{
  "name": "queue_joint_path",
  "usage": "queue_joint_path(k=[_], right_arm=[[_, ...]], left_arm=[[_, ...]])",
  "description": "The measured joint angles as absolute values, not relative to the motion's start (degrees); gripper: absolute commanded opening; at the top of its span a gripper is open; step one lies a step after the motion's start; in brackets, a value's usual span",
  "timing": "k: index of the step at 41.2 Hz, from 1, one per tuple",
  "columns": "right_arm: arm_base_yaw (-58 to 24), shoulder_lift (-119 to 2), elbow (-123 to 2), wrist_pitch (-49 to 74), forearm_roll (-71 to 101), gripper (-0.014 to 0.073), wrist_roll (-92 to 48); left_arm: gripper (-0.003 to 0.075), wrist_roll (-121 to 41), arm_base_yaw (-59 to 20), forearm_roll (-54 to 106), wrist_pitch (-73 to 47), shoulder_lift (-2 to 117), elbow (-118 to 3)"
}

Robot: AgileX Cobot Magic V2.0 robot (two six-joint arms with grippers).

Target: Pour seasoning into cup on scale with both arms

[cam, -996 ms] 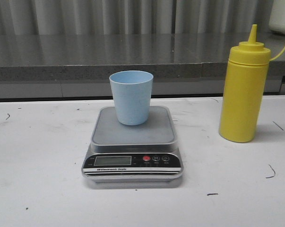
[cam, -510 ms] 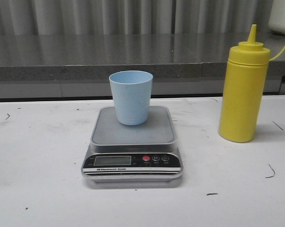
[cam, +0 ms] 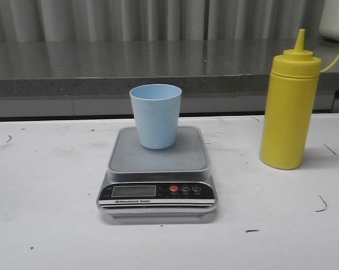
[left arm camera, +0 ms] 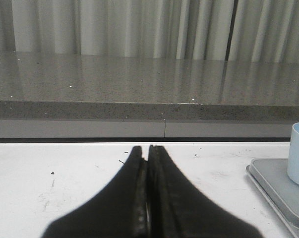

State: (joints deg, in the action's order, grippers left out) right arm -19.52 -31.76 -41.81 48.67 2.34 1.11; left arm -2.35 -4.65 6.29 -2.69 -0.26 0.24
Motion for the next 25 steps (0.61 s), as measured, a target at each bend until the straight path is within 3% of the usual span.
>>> queue_joint_path(k=[25], right_arm=[[-19.5, -31.8, -41.8, 48.7, 2.3, -0.0117, 1.1]], left_arm=[[-0.002, -1.2, -4.7, 7.1, -2.8, -0.3, 0.2]])
